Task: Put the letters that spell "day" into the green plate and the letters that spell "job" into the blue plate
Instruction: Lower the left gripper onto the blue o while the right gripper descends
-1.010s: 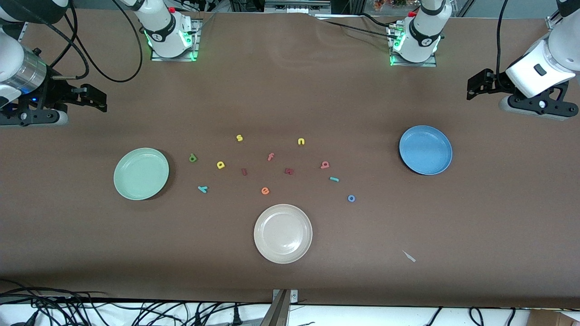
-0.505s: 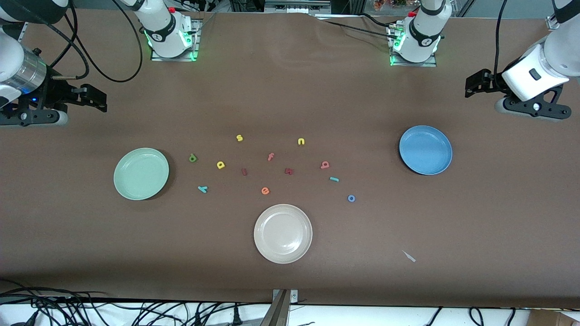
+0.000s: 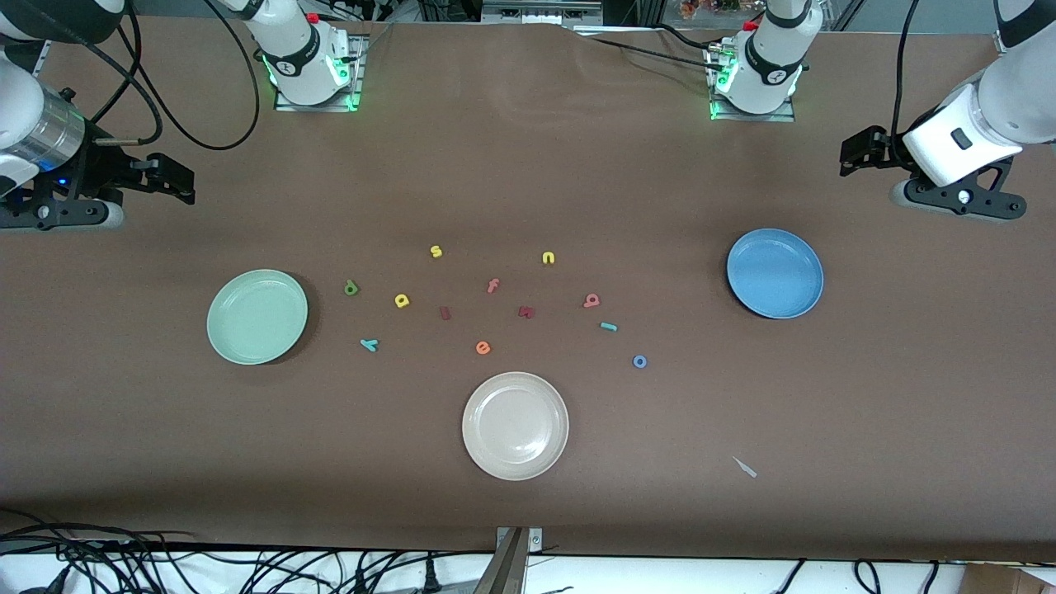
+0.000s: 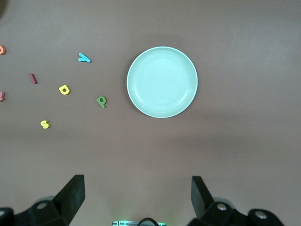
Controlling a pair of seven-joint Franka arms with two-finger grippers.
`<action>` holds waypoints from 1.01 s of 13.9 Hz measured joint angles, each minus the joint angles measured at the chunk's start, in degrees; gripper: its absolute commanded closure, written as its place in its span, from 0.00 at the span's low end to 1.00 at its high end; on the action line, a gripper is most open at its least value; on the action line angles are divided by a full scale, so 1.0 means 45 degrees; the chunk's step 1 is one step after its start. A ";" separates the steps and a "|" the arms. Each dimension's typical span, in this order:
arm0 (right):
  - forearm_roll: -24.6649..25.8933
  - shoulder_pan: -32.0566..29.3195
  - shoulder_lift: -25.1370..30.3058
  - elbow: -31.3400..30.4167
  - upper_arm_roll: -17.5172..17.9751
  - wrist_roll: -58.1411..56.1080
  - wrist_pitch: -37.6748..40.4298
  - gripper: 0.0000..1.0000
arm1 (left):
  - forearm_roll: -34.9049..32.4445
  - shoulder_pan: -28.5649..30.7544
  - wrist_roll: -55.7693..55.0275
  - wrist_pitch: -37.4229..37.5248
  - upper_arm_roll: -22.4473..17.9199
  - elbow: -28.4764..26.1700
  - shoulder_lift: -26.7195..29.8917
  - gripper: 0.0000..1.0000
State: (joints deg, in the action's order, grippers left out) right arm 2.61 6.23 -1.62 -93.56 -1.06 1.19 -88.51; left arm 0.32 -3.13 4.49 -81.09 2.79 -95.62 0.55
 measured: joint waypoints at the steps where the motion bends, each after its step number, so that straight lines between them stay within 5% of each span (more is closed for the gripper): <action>1: 0.0000 0.0000 -0.0001 -0.0001 0.0000 0.0000 0.0000 0.00 | 0.0065 -0.0087 -0.0329 -0.0016 0.0139 0.0079 -0.0160 0.00; 8: 0.0000 0.0010 -0.0107 -0.0007 0.0021 0.0000 -0.0061 0.00 | 0.1714 -0.0770 -0.6708 -0.2785 0.1570 0.0412 -0.2182 0.00; 14: -0.0271 0.0241 -0.1194 0.0006 0.0085 -0.0005 -0.0312 0.00 | 0.0229 -0.1282 -0.9129 -0.6577 0.2101 0.0415 -0.4671 0.00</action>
State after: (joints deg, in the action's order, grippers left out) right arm 1.39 7.32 -7.00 -93.54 -0.68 1.16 -89.91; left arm 1.36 -8.90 -36.59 -110.68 12.24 -93.76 -20.47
